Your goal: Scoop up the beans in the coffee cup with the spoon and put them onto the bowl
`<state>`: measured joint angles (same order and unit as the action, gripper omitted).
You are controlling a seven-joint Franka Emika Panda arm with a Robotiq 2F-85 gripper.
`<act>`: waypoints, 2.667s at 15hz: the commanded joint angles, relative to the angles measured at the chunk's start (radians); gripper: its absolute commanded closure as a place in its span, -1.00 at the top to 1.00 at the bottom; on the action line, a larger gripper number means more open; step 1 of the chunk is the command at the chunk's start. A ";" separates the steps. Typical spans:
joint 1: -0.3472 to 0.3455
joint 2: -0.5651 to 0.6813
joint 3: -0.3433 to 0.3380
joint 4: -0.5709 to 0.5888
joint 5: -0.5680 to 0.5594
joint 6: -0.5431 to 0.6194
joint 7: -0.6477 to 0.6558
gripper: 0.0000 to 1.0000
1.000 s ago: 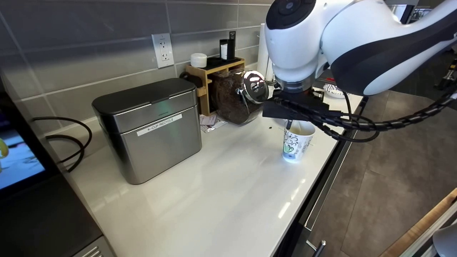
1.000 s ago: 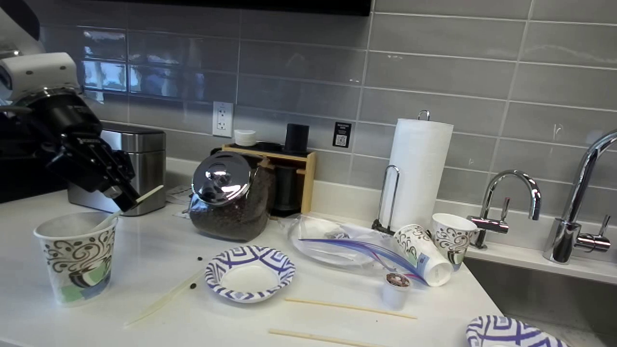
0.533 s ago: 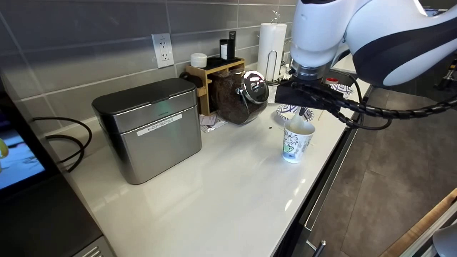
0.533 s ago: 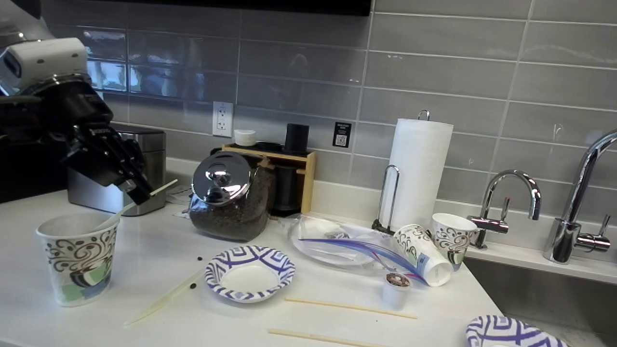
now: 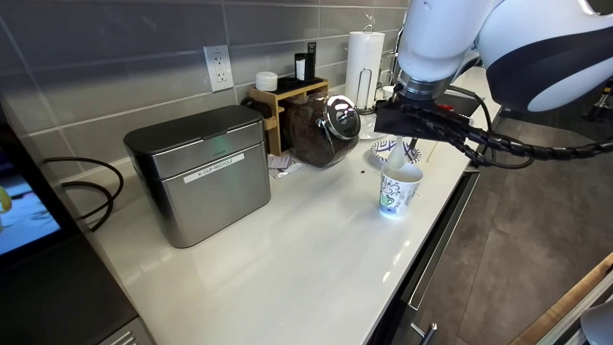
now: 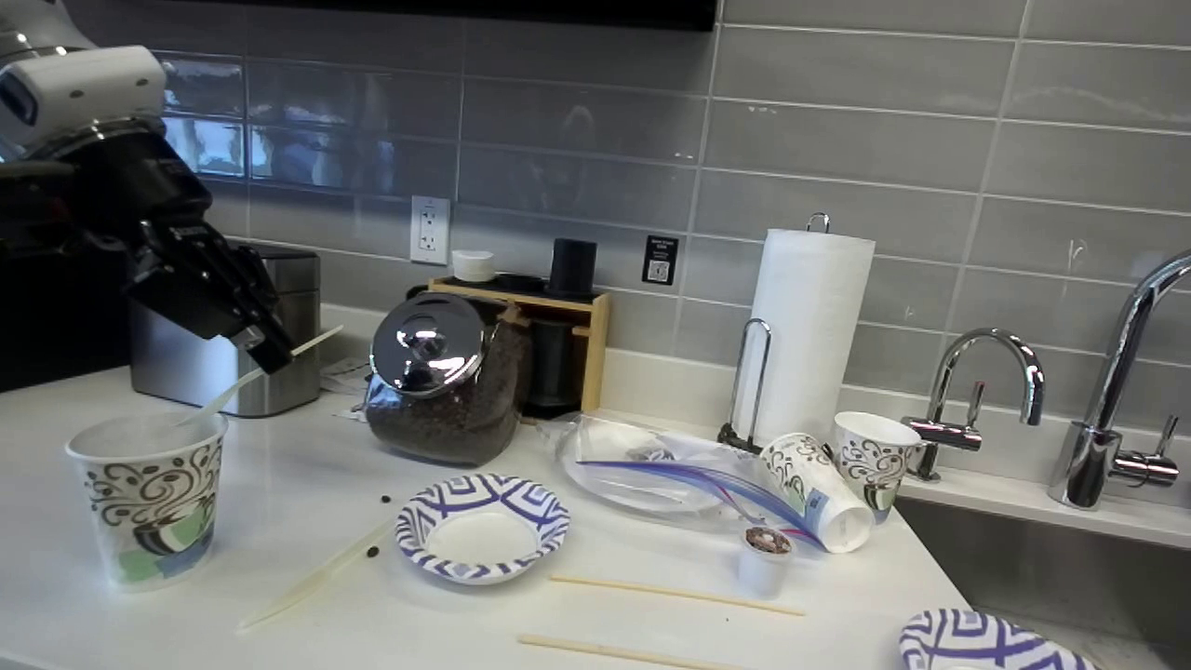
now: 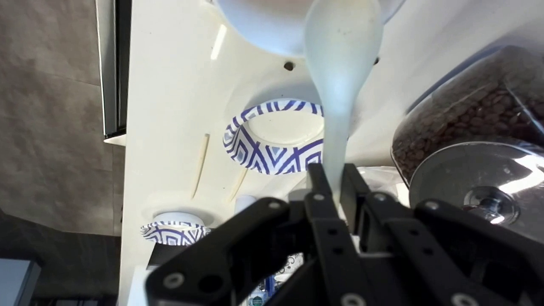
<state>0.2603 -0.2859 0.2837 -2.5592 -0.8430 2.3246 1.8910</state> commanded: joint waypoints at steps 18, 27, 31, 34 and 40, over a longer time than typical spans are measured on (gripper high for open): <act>0.068 0.016 0.202 -0.055 -0.205 -0.380 0.462 -0.93; 0.091 0.114 0.197 -0.024 -0.245 -0.443 0.601 -0.93; 0.105 0.168 0.191 0.009 -0.251 -0.482 0.617 -0.93; 0.111 0.206 0.183 0.043 -0.247 -0.464 0.604 -0.93; 0.127 0.290 0.185 0.114 -0.279 -0.486 0.587 -0.93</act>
<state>0.3614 -0.0574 0.4776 -2.4873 -1.0866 1.8747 2.4674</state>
